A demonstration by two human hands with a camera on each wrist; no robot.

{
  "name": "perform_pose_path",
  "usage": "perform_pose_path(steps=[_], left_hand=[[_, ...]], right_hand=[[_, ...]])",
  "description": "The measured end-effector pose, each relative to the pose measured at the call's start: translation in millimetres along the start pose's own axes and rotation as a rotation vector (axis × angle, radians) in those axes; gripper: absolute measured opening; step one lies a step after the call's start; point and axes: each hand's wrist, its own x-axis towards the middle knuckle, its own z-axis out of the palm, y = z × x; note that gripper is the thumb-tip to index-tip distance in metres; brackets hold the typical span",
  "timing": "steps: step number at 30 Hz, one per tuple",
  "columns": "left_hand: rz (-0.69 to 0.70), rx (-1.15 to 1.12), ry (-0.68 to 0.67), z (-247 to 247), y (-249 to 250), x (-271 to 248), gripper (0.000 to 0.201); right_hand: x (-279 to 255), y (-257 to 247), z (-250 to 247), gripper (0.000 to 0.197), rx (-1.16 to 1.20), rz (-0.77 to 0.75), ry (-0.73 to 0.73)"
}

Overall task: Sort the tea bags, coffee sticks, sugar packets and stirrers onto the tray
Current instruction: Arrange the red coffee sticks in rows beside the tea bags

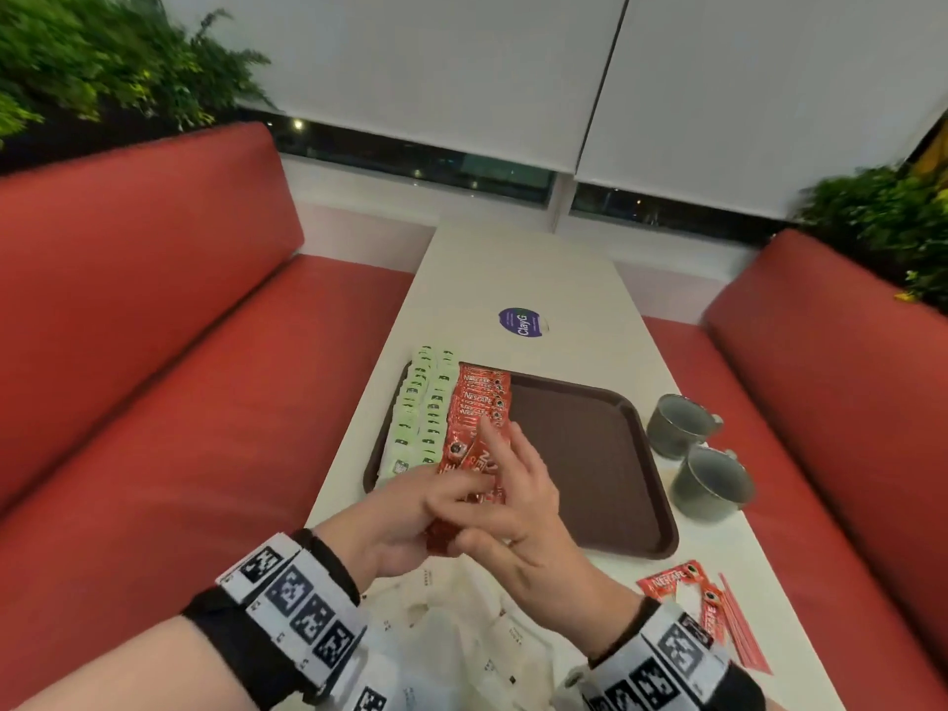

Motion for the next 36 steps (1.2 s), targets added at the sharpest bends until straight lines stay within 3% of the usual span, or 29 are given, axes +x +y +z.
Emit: perform_pose_path(steps=[4, 7, 11, 13, 17, 22, 28, 31, 33, 36], left_hand=[[0.209, 0.025, 0.189, -7, -2, 0, 0.015], [0.266, 0.066, 0.22, -14, -2, 0, 0.021], [0.278, 0.134, 0.193, -8, -1, -5, 0.026], [0.284, 0.138, 0.211, -8, -4, -5, 0.026], [0.26, 0.215, 0.284, -20, -8, -8, 0.013], [0.189, 0.422, 0.251, -24, -13, -13, 0.013], [0.231, 0.157, 0.39, -10, -13, -3, 0.015], [0.167, 0.058, 0.398, -15, -13, -6, 0.019], [0.089, -0.008, 0.418, -28, -16, -12, 0.015], [0.004, -0.133, 0.487, -51, -26, -28, 0.003]], right_hand=[[-11, 4, -7, 0.05, 0.192, 0.272, 0.287], [-11, 9, -17, 0.047, 0.449, 0.435, 0.284], [-3, 0, -18, 0.004, 0.409, 0.439, 0.214], [-1, 0, -16, 0.018, 0.387, 0.456, 0.205], [-5, 4, -19, 0.024, 0.429, 0.534, 0.111], [4, 9, -17, 0.005, 0.706, 0.57, 0.276], [44, 13, 10, 0.015, 0.954, 0.578, 0.238], [53, 19, 7, 0.005, 0.843, 0.573, 0.302], [56, 33, -1, 0.006, 0.531, 0.602, 0.291], [58, 59, -5, 0.013, -0.064, 0.647, -0.051]])
